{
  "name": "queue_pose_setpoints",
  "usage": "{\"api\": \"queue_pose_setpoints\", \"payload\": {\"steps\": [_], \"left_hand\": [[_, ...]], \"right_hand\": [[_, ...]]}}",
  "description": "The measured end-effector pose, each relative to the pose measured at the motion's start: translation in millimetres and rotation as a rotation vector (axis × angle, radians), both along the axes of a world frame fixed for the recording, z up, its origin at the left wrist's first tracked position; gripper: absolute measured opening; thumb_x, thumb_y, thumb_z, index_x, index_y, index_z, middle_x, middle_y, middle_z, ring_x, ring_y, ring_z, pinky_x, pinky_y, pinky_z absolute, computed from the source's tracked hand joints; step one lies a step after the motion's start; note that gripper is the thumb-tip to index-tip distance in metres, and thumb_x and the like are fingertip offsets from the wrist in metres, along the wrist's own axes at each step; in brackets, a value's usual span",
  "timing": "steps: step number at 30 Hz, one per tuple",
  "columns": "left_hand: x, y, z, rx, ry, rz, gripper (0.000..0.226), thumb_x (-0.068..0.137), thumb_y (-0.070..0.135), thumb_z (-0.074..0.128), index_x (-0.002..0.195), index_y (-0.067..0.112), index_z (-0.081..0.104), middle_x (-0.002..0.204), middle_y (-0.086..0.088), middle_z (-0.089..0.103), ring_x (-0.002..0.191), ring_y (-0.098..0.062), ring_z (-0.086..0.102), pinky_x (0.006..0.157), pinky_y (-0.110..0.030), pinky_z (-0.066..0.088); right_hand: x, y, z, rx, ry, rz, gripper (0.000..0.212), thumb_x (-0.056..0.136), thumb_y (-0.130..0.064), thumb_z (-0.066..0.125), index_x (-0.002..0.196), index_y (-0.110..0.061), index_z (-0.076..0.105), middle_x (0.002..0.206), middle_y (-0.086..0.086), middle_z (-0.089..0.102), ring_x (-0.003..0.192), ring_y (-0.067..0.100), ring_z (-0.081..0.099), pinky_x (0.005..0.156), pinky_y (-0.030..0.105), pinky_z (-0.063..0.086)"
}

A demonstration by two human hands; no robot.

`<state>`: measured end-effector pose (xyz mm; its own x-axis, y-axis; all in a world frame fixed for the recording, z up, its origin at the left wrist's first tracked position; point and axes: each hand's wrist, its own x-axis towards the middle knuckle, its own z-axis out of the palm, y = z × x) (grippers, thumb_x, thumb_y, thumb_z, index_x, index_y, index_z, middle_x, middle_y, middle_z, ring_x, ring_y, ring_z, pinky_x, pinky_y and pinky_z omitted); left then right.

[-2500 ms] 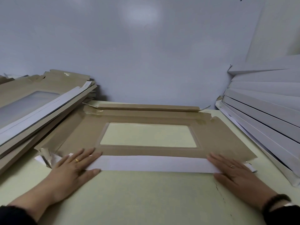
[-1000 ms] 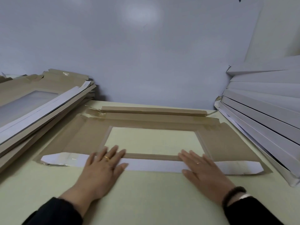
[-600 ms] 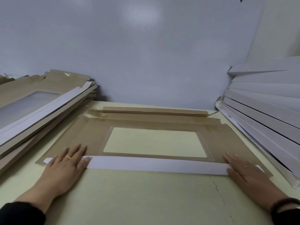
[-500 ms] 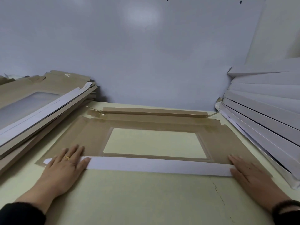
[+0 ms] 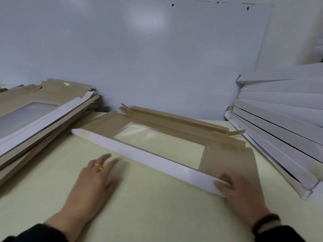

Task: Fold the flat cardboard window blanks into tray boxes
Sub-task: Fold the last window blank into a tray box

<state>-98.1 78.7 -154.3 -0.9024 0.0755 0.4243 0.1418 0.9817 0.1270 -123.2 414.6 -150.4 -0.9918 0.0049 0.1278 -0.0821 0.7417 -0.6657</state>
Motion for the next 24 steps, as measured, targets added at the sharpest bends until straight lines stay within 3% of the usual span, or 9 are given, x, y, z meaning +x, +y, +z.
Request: {"api": "queue_pose_setpoints", "payload": {"steps": [3,7,12,14,16,17,19,22,24], "left_hand": [[4.2,41.8,-0.6,-0.018,-0.034,-0.194,0.055,0.06,0.024,0.086,0.111,0.013,0.067,0.114,-0.014,0.063,0.086,-0.027,0.068,0.069,-0.03,0.055],[8.4,81.3,-2.2,-0.086,-0.009,-0.288,0.054,0.063,0.019,0.081,0.115,0.013,0.064,0.109,-0.014,0.063,0.08,-0.022,0.067,0.055,-0.018,0.049],[8.6,84.5,0.5,-0.201,0.014,-0.23,0.045,0.053,0.028,0.085,0.096,0.024,0.072,0.079,0.001,0.064,0.052,-0.012,0.055,0.039,-0.015,0.039],[8.2,76.7,1.1,-0.244,0.049,-0.236,0.038,0.054,0.026,0.083,0.091,0.024,0.074,0.075,0.002,0.065,0.05,-0.011,0.054,0.037,-0.015,0.038],[7.6,68.6,0.3,-0.271,0.096,-0.243,0.027,0.065,0.019,0.064,0.089,0.022,0.075,0.077,0.003,0.067,0.051,-0.011,0.056,0.036,-0.014,0.038],[7.3,64.4,-0.5,-0.28,0.114,-0.246,0.034,0.067,0.017,0.05,0.09,0.022,0.075,0.078,0.003,0.067,0.052,-0.012,0.057,0.037,-0.014,0.039],[7.2,56.4,-2.4,-0.301,0.15,-0.269,0.046,0.067,0.013,0.038,0.092,0.021,0.075,0.079,0.003,0.067,0.053,-0.012,0.057,0.038,-0.015,0.041],[9.5,49.1,-2.7,-0.321,0.174,-0.325,0.045,0.065,0.007,0.044,0.095,0.02,0.075,0.08,0.004,0.067,0.055,-0.011,0.058,0.041,-0.014,0.042],[11.8,47.1,-1.1,-0.32,0.149,-0.349,0.042,0.062,0.009,0.055,0.097,0.021,0.074,0.082,0.005,0.068,0.057,-0.01,0.058,0.042,-0.013,0.043]], "right_hand": [[5.8,-42.4,-3.6,-0.109,-0.008,0.054,0.013,0.084,-0.017,0.061,0.078,-0.024,0.053,0.073,-0.002,0.059,0.068,0.017,0.054,0.067,0.033,0.043],[18.0,-88.2,-1.2,-0.346,-0.056,0.12,0.014,0.088,-0.012,0.054,0.087,-0.026,0.05,0.09,0.0,0.064,0.081,0.012,0.058,0.07,0.021,0.042],[35.4,-103.2,1.1,-0.421,-0.094,0.283,0.014,0.091,-0.027,0.051,0.102,-0.035,0.047,0.096,-0.011,0.061,0.09,0.01,0.057,0.087,0.027,0.045],[42.1,-93.4,7.1,-0.299,-0.031,0.397,0.032,0.08,-0.052,0.057,0.107,-0.051,0.039,0.098,-0.027,0.052,0.092,-0.007,0.049,0.083,0.009,0.038],[45.1,-77.8,13.2,0.027,0.049,0.522,0.064,0.062,-0.071,0.051,0.117,-0.062,0.019,0.114,-0.041,0.032,0.104,-0.015,0.035,0.087,-0.002,0.024],[45.1,-69.4,15.7,0.206,0.135,0.577,0.075,0.057,-0.072,0.048,0.123,-0.06,0.015,0.121,-0.043,0.024,0.11,-0.016,0.03,0.09,-0.004,0.019],[41.9,-48.4,14.8,0.439,0.381,0.591,0.082,0.052,-0.064,0.049,0.13,-0.042,0.039,0.124,-0.03,0.043,0.111,-0.008,0.041,0.092,0.001,0.027],[34.6,-20.1,15.7,0.535,0.437,0.559,0.069,0.059,-0.057,0.064,0.117,-0.021,0.062,0.116,-0.014,0.062,0.103,0.003,0.06,0.088,0.014,0.042],[26.6,-5.4,14.0,0.534,0.457,0.565,0.051,0.059,-0.021,0.079,0.109,-0.019,0.069,0.111,-0.009,0.066,0.101,0.008,0.064,0.091,0.015,0.039]]}}
